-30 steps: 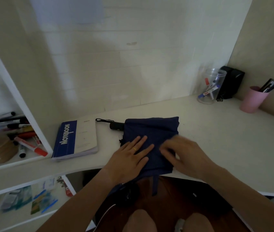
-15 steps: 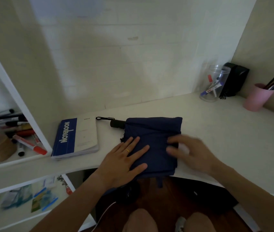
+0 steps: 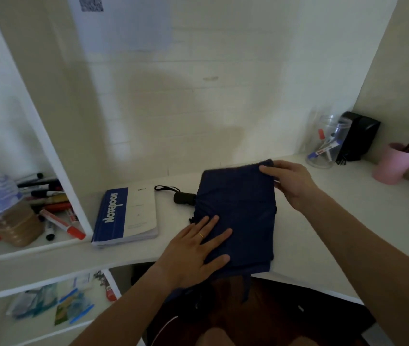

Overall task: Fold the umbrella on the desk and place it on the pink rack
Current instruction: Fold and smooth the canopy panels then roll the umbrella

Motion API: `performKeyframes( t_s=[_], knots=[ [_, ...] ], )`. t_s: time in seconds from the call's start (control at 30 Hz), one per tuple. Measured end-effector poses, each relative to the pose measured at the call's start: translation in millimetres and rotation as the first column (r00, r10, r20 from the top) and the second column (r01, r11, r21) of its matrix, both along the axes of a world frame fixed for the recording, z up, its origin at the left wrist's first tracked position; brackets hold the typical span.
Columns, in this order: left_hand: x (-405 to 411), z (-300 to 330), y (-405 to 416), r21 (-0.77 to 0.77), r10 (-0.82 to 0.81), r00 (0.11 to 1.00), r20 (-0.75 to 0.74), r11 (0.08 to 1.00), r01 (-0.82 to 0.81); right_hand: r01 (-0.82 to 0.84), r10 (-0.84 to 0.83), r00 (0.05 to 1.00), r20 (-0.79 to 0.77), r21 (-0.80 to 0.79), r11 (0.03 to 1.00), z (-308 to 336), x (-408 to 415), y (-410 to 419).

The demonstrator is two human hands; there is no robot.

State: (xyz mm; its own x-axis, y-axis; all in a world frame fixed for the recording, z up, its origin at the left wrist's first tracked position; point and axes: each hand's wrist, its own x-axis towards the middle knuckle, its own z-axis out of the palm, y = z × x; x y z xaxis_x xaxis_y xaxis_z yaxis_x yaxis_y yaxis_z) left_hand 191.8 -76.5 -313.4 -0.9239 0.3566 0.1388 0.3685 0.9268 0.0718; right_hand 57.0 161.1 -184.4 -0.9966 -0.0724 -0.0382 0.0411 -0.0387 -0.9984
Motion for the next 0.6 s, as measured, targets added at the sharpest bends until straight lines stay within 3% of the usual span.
performKeyframes(
  t_s=[0.1, 0.27, 0.43, 0.6],
  knots=[
    [-3.4, -1.5, 0.3, 0.011, -0.006, 1.000, 0.004, 1.000, 0.006, -0.082, 0.075, 0.991, -0.109, -0.062, 0.995, -0.3, 18.3, 3.0],
    [-3.7, -2.9, -0.5, -0.001, -0.018, 1.000, -0.019, 1.000, 0.018, -0.169, 0.171, 0.985, 0.007, -0.105, 0.980, -15.8, 31.0, 8.5],
    [-1.7, -2.4, 0.2, 0.010, -0.004, 0.999, -0.039, 1.000, 0.004, -0.061, 0.066, 0.996, -0.068, 0.069, 0.996, -26.6, 50.0, 4.0],
    [1.5, 2.0, 2.4, 0.030, 0.001, 0.999, -0.034, 1.000, 0.000, -0.184, 0.226, 0.951, -0.211, 0.200, 0.962, -41.9, 71.5, 13.9]
  ],
)
